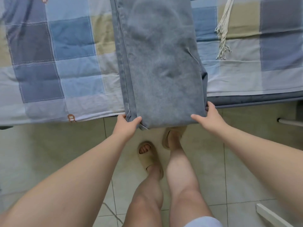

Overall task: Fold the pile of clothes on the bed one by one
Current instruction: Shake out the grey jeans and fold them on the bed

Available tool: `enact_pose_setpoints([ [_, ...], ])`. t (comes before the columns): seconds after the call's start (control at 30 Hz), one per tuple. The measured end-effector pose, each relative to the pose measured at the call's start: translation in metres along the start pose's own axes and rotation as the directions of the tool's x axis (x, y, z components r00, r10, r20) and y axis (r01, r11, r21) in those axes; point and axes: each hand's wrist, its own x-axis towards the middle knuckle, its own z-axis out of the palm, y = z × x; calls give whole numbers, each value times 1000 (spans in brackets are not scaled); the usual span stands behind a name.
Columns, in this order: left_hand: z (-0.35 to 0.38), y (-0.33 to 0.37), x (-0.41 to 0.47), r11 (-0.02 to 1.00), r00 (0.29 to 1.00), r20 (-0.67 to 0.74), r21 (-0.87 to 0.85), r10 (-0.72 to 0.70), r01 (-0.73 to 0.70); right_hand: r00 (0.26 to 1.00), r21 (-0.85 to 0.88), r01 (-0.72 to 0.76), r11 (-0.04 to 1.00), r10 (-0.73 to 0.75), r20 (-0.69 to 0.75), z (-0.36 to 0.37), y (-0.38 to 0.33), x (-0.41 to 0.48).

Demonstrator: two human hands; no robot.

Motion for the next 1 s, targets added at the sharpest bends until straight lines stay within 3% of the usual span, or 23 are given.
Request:
enact_pose_setpoints([
  [0.13, 13, -21, 4, 990, 999, 35, -144, 1, 4, 998, 208, -42, 977, 52, -44, 17, 23, 4],
  [0.27, 22, -31, 10, 934, 989, 143, -345, -44, 91, 985, 542, -78, 837, 147, -86, 24, 21, 23],
  [0.4, 31, -44, 13, 895, 992, 124, -442, -6, 61, 972, 517, -2, 856, 124, -200, 29, 29, 36],
  [0.53, 37, -50, -1, 887, 998, 64, -461, 24, 8, 991, 572, -3, 820, 79, -108, 34, 37, 22],
  [0.67, 29, -47, -29, 906, 995, 94, -423, 30, 13, 993, 546, -21, 838, 81, -86, 31, 44, -13],
  [0.87, 5, -69, -105, 949, 989, 131, -296, -75, 111, 990, 518, -119, 847, 144, -8, 27, 69, -94],
  [1.0, -6, -80, -175, 921, 969, 166, -317, -184, 229, 971, 520, -231, 822, 231, 67, 7, 79, -159],
])
